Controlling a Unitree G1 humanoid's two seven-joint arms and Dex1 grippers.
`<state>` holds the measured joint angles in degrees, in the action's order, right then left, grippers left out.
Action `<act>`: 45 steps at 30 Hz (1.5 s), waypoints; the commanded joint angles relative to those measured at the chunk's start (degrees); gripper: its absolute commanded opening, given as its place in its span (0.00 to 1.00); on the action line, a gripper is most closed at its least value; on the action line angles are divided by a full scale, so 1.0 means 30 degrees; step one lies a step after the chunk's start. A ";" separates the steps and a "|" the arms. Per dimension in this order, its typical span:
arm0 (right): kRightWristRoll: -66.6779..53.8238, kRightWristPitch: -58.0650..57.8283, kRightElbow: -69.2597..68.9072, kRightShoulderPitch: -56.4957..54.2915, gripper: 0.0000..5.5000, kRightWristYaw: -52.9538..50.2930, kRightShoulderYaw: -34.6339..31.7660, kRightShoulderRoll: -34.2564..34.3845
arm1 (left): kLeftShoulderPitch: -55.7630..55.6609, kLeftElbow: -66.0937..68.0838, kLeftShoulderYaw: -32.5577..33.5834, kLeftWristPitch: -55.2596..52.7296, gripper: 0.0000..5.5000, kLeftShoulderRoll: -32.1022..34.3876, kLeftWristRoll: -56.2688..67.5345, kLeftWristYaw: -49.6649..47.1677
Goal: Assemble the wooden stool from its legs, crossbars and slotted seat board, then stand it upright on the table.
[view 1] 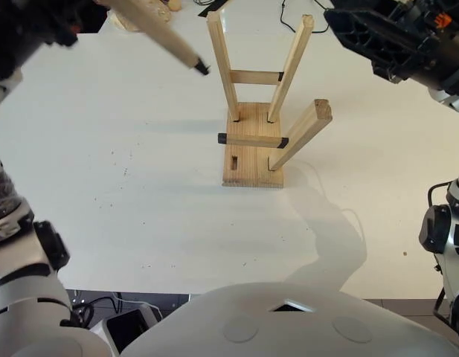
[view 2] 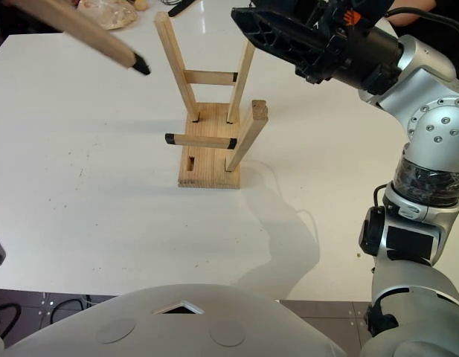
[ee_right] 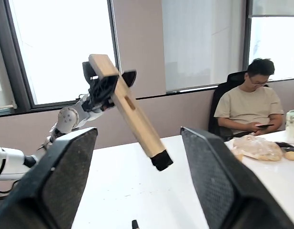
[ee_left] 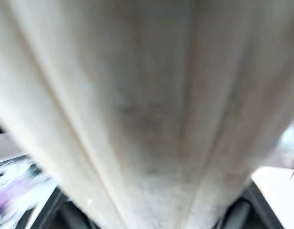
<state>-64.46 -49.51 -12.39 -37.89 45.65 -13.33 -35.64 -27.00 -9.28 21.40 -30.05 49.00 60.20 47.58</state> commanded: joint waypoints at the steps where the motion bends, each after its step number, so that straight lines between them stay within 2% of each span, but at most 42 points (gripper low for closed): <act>1: 0.1160 0.0748 0.0224 0.0449 0.58 -0.0488 0.0149 0.0387 | 0.3051 0.1244 -0.0757 0.2140 0.37 -0.1526 -0.2767 0.1714; 6: 0.2678 0.1362 0.1235 0.0282 0.58 -0.0300 0.0658 0.0490 | 0.5573 0.1356 -0.2208 0.3597 0.37 -0.3997 -0.4908 0.1705; 13: 0.3557 0.1682 0.1899 0.0233 0.58 0.0022 0.0723 0.0581 | 0.7782 -0.1610 -0.4477 0.2594 0.37 -0.5204 -0.5581 0.1778; 17: 0.3879 0.1583 0.2125 0.0284 0.58 -0.0228 0.0760 0.0757 | 0.7221 -0.3069 -0.4623 0.1919 0.37 -0.5813 -0.4668 0.1300; 25: 0.4938 0.1954 0.3572 -0.0093 0.58 0.0140 0.0819 0.0624 | 0.4520 -0.1278 -0.4465 0.3204 0.37 -0.5857 -0.5875 0.2327; 28: 0.5469 0.2163 0.4218 -0.0352 0.58 0.0291 0.1025 0.0799 | 0.3947 0.0010 -0.5256 0.3900 0.37 -0.6266 -0.6438 0.3481; 36: 0.6224 0.2292 0.5350 -0.1170 0.58 0.1080 0.1208 0.0741 | 0.4948 0.0708 -0.6569 0.5865 0.37 -0.7683 -0.7969 0.4157; 45: 0.6386 0.2324 0.5380 -0.1243 0.58 0.1039 0.1099 0.0943 | 0.6433 -0.0559 -0.7288 0.6026 0.37 -0.6753 -0.8557 0.4962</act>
<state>-46.03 -43.08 3.72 -40.17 48.88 -9.48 -33.06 -9.62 -10.67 0.72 -11.17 27.22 36.47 61.46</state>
